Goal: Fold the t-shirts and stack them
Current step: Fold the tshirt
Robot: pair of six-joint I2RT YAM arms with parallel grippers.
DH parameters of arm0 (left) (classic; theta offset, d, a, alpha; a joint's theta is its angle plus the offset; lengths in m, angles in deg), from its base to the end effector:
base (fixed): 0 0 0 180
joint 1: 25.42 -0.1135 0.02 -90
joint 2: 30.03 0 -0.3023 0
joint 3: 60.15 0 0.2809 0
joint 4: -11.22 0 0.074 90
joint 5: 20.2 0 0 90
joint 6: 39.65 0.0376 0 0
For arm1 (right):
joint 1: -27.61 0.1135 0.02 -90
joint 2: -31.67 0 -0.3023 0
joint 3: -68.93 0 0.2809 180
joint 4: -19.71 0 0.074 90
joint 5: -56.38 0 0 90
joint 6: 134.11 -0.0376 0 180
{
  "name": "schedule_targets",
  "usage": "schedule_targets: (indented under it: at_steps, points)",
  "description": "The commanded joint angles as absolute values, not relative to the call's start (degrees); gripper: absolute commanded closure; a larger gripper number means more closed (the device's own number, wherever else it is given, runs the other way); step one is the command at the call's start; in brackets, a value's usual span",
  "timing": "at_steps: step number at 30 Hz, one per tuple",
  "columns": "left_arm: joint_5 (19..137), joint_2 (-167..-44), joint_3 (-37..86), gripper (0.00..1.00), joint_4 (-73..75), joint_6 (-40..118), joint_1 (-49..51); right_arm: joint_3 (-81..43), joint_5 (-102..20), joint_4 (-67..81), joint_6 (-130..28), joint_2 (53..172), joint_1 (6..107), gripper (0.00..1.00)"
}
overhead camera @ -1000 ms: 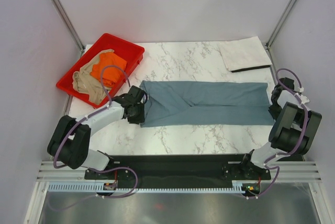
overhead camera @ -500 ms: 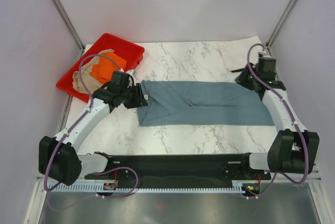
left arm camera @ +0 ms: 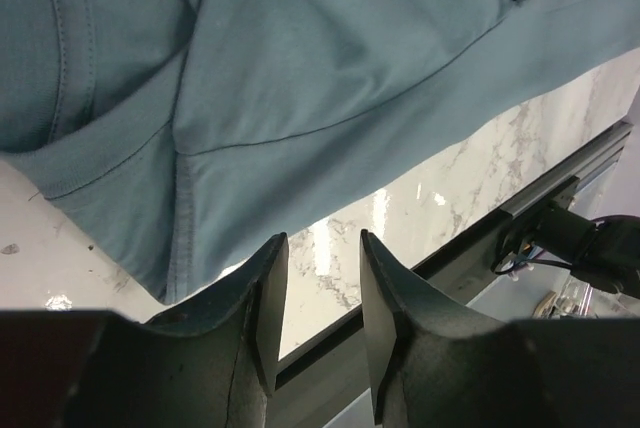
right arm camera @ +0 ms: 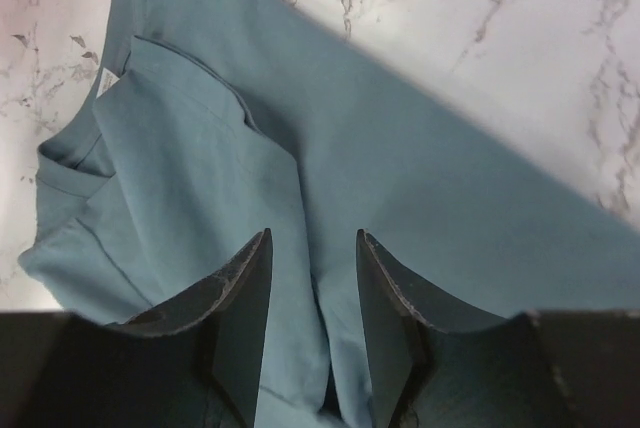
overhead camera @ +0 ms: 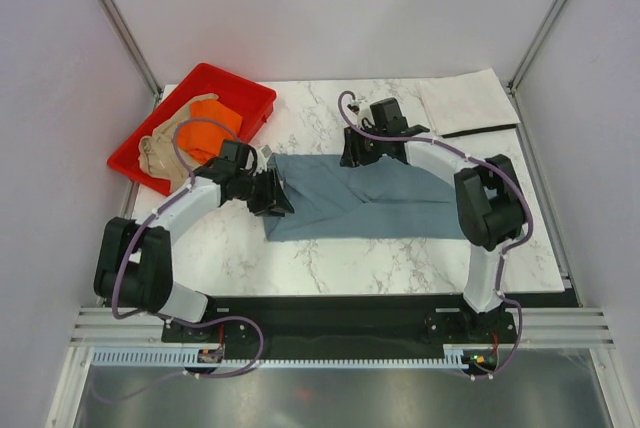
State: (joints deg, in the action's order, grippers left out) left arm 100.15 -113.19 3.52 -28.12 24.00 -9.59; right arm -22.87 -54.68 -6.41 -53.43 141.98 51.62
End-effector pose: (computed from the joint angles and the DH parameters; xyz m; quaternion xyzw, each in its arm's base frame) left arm 0.2872 -0.1012 0.2288 -0.0152 0.9322 -0.3286 0.1512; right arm 0.4229 0.2031 0.2312 -0.1859 0.8906 0.2703 0.3149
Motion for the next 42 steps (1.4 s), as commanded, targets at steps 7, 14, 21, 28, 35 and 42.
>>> schedule_targets:
  at_steps: [7, 14, 21, 28, 35, 42]
  points:
    - [98.46, -119.24, 1.93, 0.59, -23.62, 21.79, -9.69, -34.72, -59.19, -9.41, -44.46, 152.52, 54.68, 0.52]
    - [93.63, -119.94, 0.97, 0.60, -23.70, 21.52, -9.69, -37.18, -60.16, -10.56, -42.27, 154.72, 55.38, 0.52]
    - [92.22, -121.79, 0.62, 0.61, -23.62, 21.26, -9.69, -37.71, -61.21, -10.64, -42.70, 156.21, 55.91, 0.54]
    - [90.72, -122.66, 0.79, 0.62, -23.79, 21.35, -9.69, -39.12, -62.01, -10.64, -43.41, 157.80, 56.35, 0.55]
    - [90.28, -123.37, 0.53, 0.62, -23.62, 21.08, -9.69, -39.47, -61.92, -10.64, -43.93, 157.45, 56.35, 0.88]
    - [89.14, -123.55, 0.35, 0.62, -23.71, 21.08, -9.69, -33.07, -52.98, -7.57, -48.76, 150.43, 56.44, 1.00]
